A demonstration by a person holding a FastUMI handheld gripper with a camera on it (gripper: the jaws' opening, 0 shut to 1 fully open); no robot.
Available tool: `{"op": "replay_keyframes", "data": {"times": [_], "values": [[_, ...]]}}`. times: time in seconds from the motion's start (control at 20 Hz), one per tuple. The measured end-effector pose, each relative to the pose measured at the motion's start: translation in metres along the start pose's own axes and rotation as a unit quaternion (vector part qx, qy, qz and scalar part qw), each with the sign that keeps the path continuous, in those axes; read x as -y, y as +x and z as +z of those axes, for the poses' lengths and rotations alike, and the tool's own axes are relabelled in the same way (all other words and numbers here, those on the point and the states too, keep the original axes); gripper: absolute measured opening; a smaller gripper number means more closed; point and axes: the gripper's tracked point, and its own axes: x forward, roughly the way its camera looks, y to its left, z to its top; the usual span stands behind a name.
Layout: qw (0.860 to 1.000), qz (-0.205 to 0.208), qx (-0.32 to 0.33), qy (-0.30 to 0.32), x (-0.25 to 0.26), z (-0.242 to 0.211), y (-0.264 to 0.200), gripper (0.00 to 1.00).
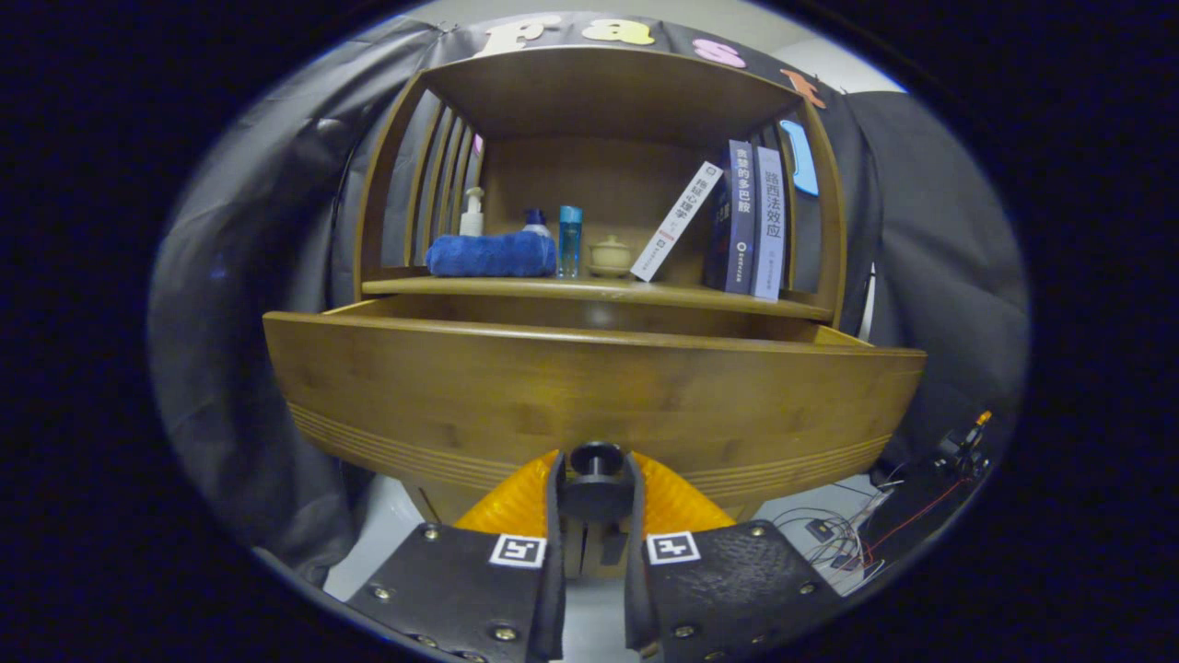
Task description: Pull open the drawer, take out the items inside it, and place them on the countertop above the cabinet.
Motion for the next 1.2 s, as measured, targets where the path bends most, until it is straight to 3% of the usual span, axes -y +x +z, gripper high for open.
{"op": "replay_keyframes", "data": {"times": [0.95, 1.2], "values": [[0.998, 0.051, -0.021, -0.014, -0.002, -0.024, -0.072, 0.26], [0.998, 0.046, -0.033, -0.011, -0.002, -0.028, -0.086, 0.26]]}}
